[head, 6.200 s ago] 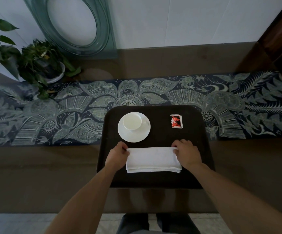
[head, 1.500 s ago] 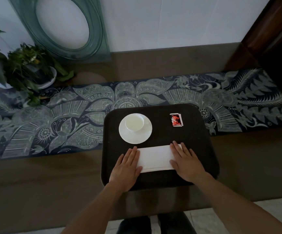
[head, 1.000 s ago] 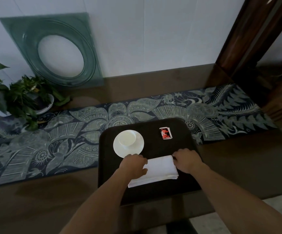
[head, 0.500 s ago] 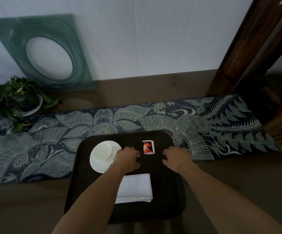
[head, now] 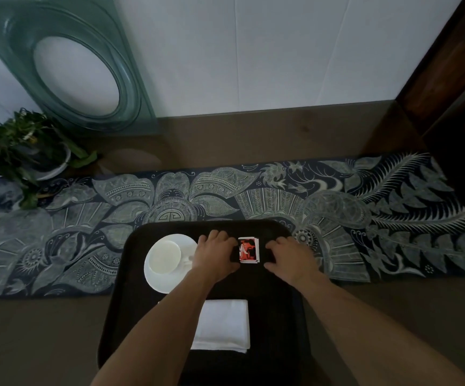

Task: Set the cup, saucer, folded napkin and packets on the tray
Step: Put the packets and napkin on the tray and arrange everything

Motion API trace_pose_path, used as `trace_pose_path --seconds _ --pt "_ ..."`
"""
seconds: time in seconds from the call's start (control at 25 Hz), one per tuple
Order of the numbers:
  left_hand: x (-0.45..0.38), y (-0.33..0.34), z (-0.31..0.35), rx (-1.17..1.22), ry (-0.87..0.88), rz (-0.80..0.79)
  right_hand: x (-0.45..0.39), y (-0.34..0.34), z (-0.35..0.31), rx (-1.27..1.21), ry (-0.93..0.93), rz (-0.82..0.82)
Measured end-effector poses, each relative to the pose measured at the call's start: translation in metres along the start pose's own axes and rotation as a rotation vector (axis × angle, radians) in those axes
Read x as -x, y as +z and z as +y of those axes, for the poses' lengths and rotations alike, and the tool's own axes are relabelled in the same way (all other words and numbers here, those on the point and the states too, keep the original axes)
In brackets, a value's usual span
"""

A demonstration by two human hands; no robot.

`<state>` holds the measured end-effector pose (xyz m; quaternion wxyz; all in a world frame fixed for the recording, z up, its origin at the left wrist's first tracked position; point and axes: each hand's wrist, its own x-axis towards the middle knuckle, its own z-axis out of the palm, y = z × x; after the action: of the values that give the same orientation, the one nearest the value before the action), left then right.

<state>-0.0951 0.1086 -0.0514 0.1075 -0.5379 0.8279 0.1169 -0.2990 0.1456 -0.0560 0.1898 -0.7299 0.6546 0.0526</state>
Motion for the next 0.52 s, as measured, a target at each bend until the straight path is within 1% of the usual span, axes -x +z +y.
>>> trace_pose_path --seconds 0.12,0.32,0.52 --pt "-0.01 0.007 -0.001 0.034 0.025 0.035 -0.012 0.005 -0.001 -0.018 -0.013 -0.018" --pt "-0.024 0.022 -0.006 0.072 0.049 -0.016 -0.026 0.014 -0.001 -0.012 -0.014 -0.062" --pt "-0.027 0.031 -0.01 0.113 0.057 0.001 -0.028 0.02 0.003 -0.017 -0.041 0.0"
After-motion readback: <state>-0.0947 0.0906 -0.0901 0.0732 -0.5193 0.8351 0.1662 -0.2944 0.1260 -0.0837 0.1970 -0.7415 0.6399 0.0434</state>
